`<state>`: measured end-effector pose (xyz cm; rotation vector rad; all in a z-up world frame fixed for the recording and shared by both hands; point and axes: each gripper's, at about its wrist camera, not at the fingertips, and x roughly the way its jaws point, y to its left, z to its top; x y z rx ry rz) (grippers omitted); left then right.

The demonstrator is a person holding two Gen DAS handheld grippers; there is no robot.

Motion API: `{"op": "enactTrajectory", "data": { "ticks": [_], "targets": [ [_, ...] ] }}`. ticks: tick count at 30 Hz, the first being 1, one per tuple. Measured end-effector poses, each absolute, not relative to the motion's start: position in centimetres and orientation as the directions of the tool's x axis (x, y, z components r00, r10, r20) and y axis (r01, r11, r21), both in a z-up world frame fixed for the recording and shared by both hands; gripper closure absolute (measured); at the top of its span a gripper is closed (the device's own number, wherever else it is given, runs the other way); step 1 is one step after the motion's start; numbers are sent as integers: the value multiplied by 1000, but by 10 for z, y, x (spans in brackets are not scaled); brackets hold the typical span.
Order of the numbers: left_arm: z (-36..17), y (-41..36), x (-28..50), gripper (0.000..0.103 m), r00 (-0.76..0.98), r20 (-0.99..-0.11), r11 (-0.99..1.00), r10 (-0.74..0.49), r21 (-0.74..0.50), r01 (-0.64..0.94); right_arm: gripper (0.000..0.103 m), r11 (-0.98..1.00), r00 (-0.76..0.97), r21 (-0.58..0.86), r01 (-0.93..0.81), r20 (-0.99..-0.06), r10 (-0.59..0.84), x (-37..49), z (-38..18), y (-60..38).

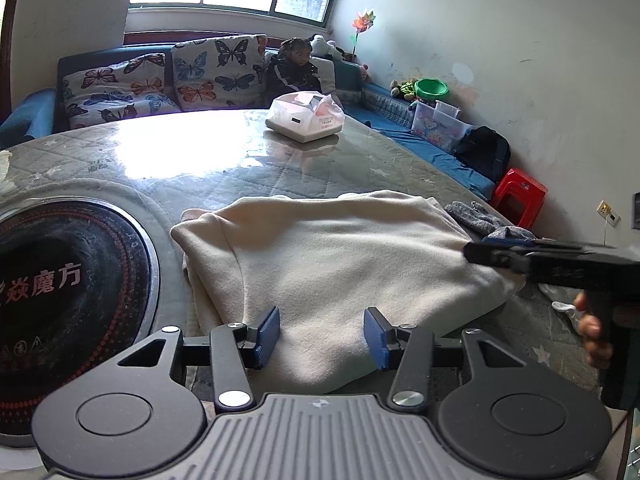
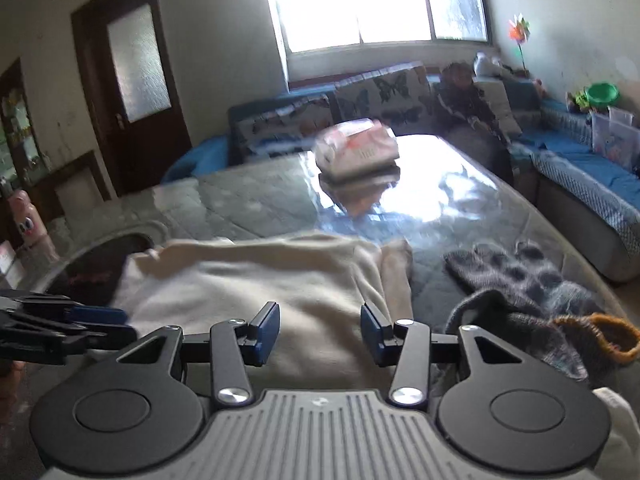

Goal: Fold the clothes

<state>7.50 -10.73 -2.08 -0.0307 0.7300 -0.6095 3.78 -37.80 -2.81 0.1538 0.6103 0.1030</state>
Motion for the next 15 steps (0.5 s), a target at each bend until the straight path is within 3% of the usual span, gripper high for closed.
{"op": "enactTrajectory", "data": {
  "ticks": [7,15],
  "targets": [
    [-21,-109,74,50,582,-617,827,-530,-224,516,63,992,830,101,-80,-545,122,38,-21,-366],
    [-20,-111,73,49,584,-621,829,-523,-213,517,63,989,802,-20,-149,-587,109,39,-35,-342]
  ]
}}
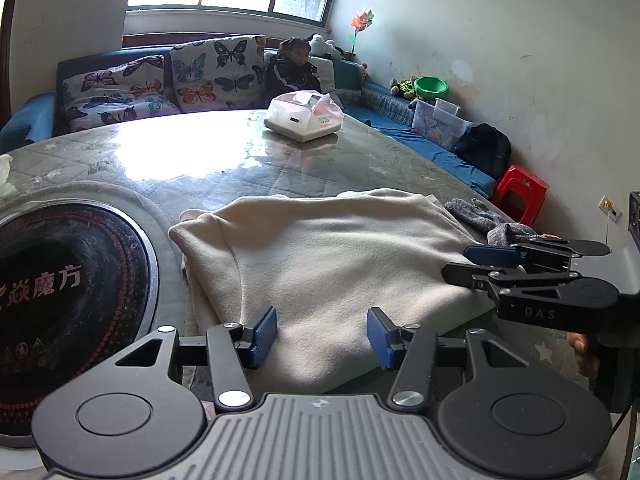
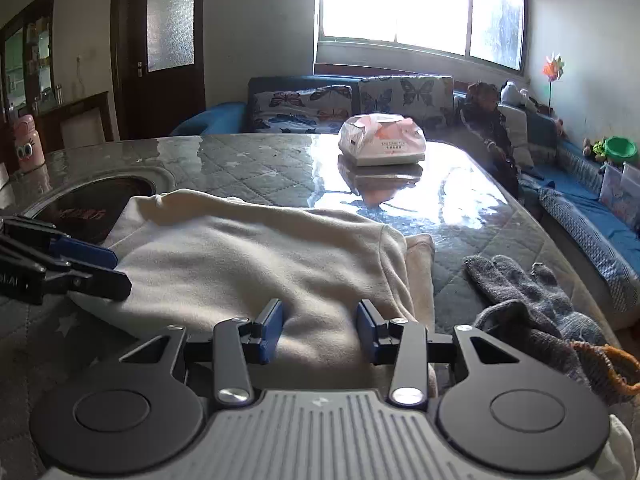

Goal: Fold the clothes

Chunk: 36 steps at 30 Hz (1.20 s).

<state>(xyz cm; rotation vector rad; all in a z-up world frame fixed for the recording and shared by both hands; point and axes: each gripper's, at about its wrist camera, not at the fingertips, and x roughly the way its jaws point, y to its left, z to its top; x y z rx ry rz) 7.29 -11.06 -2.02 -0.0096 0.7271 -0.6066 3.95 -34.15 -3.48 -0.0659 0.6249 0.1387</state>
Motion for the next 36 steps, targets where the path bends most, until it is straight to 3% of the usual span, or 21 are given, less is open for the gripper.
{"op": "enactTrajectory", "data": {
  "ticks": [7,21,27,30,36],
  "targets": [
    [-17,-117,69,46,596,-626,837,-503,-181,517,62,970,798,-18,-241,-572,188,29,-29,-320],
    [-5,-145,58,45,617,-619,830,-487,-107,548,61,943,802,-119,-312,-564,195,11,-38,-291],
    [-10,-152,59,45,612,-623,830,-487,-112,547,56,969,842,-93,-230,-518,150,5,-22,-314],
    [-12,-158,58,45,610,-628,824,-484,-94,558,56,979,820,-64,-192,-558,125,12,-31,-328],
    [-16,-161,57,45,610,-634,822,-474,-70,566,56,976,814,10,-217,-550,187,23,-16,-348]
  ]
}}
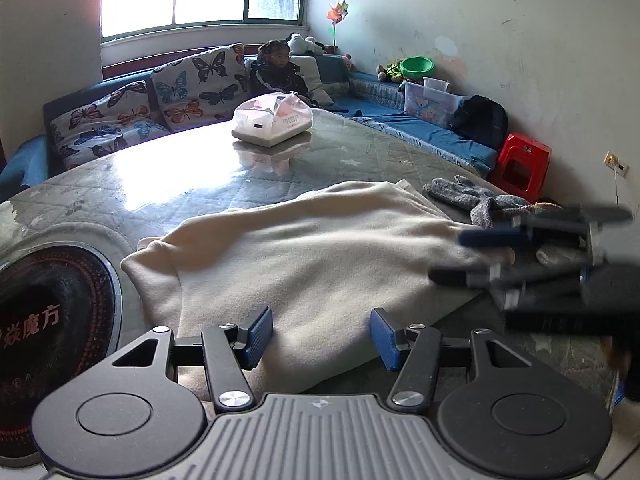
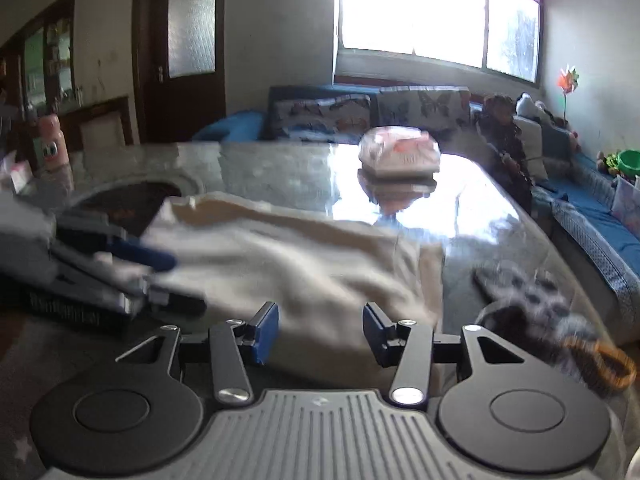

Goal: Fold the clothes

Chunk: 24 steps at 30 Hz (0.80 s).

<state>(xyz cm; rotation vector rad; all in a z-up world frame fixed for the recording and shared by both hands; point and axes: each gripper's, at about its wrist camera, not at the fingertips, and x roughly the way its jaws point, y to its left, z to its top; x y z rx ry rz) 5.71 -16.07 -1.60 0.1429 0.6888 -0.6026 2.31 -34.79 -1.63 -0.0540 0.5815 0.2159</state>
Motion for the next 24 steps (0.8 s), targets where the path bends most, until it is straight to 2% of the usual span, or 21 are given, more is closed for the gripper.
{"op": "enactTrajectory", "data": {
  "ticks": [6,8,13,19,24],
  "targets": [
    [-18,-162,57,45,611,-632,821,-476,-69,567,57,969,788,98,-226,-566,241,77,-4,-359],
    [-18,-162,57,45,611,-632,819,-477,-66,571,61,962,768,119,-245,-582,267,95,-6,-356],
    [-19,-161,58,44,607,-629,816,-486,-78,573,76,958,748,88,-272,-607,269,126,-20,-343],
    [-18,-157,60,44,602,-625,812,-497,-90,577,82,973,740,71,-218,-639,212,146,-36,-347],
    [-10,-142,58,43,621,-607,828,-496,-116,549,82,979,753,38,-200,-633,178,142,-30,-346]
  ]
}}
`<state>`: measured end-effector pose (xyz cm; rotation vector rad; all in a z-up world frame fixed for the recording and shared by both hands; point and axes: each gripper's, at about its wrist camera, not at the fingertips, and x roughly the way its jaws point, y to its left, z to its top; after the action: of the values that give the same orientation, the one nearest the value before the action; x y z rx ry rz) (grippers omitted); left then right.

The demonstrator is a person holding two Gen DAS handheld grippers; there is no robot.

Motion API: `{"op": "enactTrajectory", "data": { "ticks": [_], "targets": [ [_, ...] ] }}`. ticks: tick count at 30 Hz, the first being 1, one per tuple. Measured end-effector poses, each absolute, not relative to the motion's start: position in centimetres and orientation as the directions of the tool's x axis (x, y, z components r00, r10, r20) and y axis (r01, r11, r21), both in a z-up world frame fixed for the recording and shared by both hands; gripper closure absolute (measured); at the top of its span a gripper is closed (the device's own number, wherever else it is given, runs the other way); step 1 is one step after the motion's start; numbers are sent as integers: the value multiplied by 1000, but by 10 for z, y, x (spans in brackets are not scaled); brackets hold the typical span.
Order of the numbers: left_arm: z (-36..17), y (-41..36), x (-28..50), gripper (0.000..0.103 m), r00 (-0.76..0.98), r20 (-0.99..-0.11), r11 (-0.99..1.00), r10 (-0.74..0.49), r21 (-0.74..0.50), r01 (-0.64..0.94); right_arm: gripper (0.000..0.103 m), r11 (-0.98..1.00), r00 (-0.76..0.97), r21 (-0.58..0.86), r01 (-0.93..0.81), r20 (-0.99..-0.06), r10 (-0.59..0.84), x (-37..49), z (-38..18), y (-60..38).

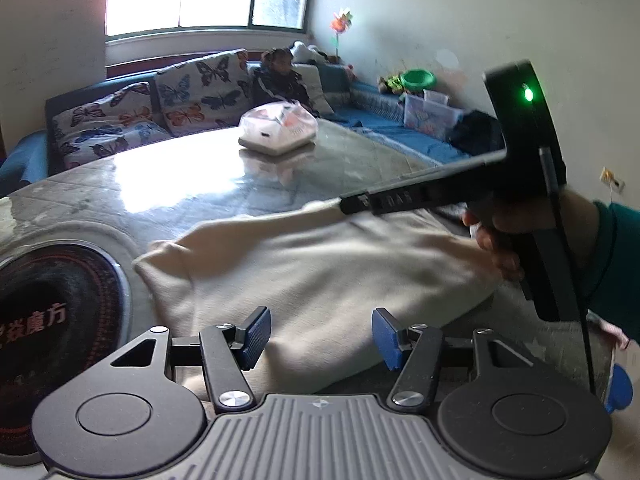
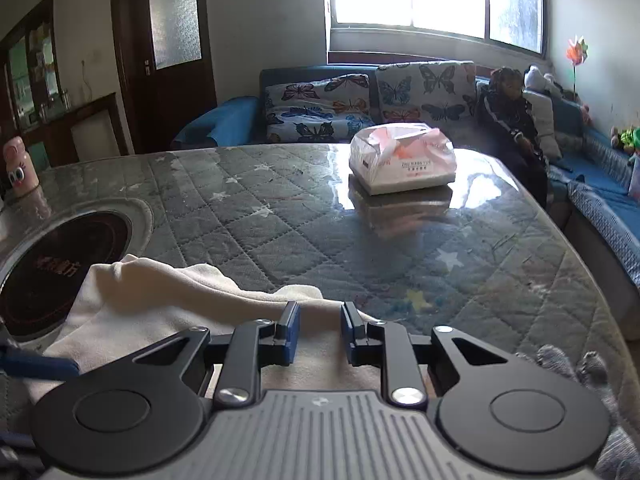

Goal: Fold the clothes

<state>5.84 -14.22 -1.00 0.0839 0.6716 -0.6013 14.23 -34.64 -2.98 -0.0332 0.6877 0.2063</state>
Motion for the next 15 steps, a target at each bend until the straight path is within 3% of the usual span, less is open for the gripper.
{"op": "enactTrajectory", "data": {
  "ticks": [15],
  "targets": [
    [-13,-89,41,46,712,-593,921,-377,-159,356,80,957,781,10,-291,-574,244,45,-15,-323]
  ]
}}
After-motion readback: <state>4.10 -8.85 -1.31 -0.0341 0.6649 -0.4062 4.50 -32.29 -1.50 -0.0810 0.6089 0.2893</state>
